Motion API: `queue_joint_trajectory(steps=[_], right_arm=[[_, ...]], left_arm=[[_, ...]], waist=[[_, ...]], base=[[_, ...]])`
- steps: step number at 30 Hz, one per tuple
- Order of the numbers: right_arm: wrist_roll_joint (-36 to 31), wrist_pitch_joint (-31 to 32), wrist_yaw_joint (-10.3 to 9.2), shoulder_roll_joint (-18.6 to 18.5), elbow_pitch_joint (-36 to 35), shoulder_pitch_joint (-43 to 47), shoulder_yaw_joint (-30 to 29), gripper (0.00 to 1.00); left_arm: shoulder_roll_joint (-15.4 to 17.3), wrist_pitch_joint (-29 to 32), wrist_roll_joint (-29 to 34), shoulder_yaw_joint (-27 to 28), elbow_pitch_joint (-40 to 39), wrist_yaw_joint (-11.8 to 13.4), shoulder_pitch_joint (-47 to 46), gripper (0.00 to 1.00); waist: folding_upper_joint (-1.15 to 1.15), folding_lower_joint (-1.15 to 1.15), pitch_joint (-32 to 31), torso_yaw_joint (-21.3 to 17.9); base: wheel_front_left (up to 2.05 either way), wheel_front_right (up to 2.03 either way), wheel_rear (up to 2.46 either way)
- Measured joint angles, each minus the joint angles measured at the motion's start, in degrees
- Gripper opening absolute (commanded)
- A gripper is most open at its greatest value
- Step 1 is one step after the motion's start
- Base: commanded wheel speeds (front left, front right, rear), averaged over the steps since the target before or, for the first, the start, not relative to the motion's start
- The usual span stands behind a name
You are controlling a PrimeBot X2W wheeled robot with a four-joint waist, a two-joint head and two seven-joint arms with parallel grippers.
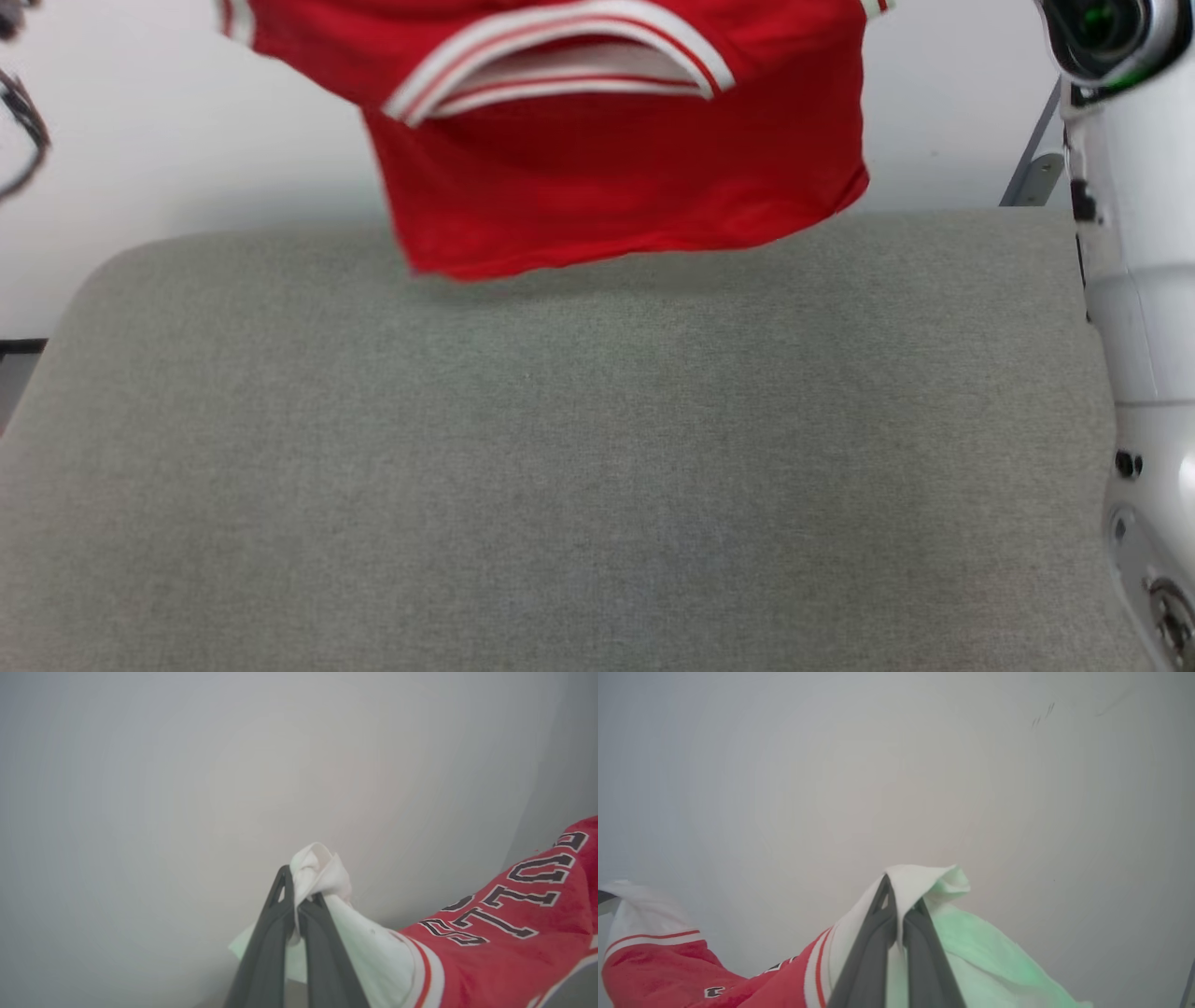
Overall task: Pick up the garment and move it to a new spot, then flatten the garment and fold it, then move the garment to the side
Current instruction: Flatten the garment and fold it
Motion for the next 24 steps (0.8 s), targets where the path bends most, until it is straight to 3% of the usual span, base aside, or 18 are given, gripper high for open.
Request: queue_joint_trajectory(steps=[14, 24], right_arm=[[-1.83, -11.25, 0.00, -1.00, 15.48, -11.27, 7.46, 0.00], [-1.86, -13.06, 0.00, -1.58, 23.42, -16.66, 9.40, 0.00]], left_arm=[[-3.87, -9.61, 3.56, -0.97, 13.50, -2.27, -10.13, 0.00], [-5.30, -13.83, 2.94, -1.02, 18.18, -3.23, -14.11, 0.00]], waist=[[0.00, 0.00, 2.93, 1.35], [0.00, 0.00, 7.72, 2.31]], base=[[0.00, 0.00, 0.00], [0.00, 0.00, 0.00]])
